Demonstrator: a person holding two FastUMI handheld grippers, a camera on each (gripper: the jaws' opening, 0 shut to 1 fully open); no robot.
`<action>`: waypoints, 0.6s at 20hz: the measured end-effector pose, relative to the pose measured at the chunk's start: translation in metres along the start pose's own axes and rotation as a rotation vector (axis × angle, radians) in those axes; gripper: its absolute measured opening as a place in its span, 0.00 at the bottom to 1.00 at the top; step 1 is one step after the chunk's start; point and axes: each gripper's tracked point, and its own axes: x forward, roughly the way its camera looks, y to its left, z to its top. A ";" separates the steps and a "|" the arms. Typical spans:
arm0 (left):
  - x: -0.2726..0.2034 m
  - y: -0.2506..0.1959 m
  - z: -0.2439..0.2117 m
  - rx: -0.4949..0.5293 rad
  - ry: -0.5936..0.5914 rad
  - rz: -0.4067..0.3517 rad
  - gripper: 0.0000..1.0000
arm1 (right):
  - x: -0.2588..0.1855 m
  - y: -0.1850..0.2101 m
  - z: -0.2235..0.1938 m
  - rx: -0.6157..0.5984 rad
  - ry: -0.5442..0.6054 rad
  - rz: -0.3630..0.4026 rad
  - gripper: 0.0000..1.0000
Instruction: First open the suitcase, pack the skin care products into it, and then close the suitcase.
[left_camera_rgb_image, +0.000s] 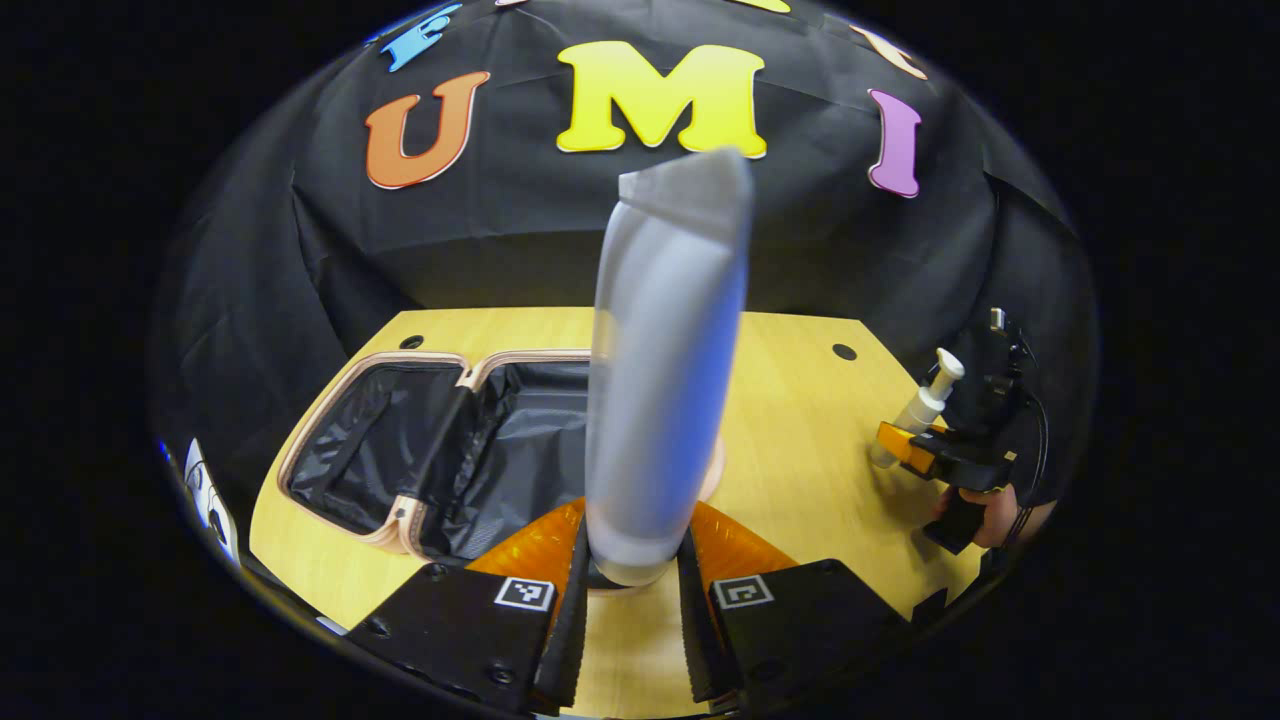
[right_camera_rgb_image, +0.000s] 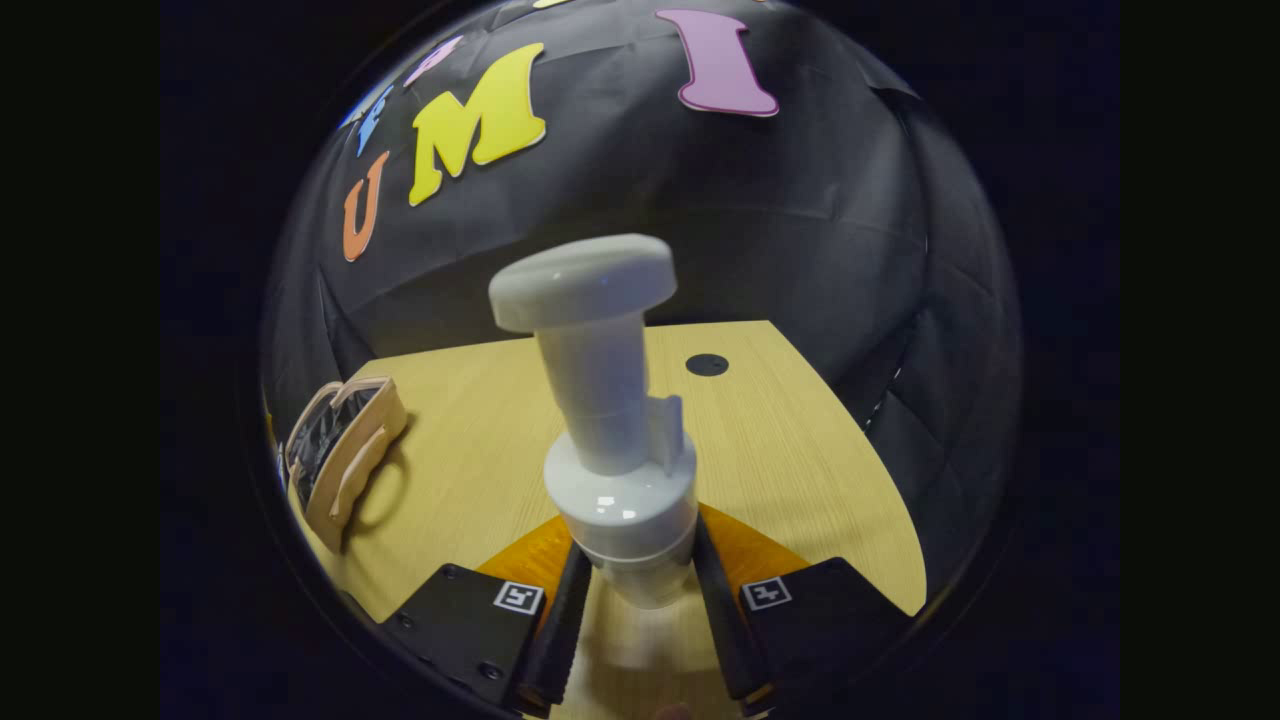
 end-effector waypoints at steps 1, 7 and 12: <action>0.000 0.008 -0.001 0.001 0.006 0.008 0.43 | -0.001 0.000 0.002 -0.010 -0.001 -0.008 0.54; 0.015 0.058 0.000 -0.005 0.022 -0.036 0.43 | -0.022 0.003 0.023 -0.049 -0.007 -0.008 0.47; 0.051 0.082 0.003 -0.039 0.088 -0.209 0.43 | -0.084 0.042 0.065 -0.021 -0.021 0.087 0.47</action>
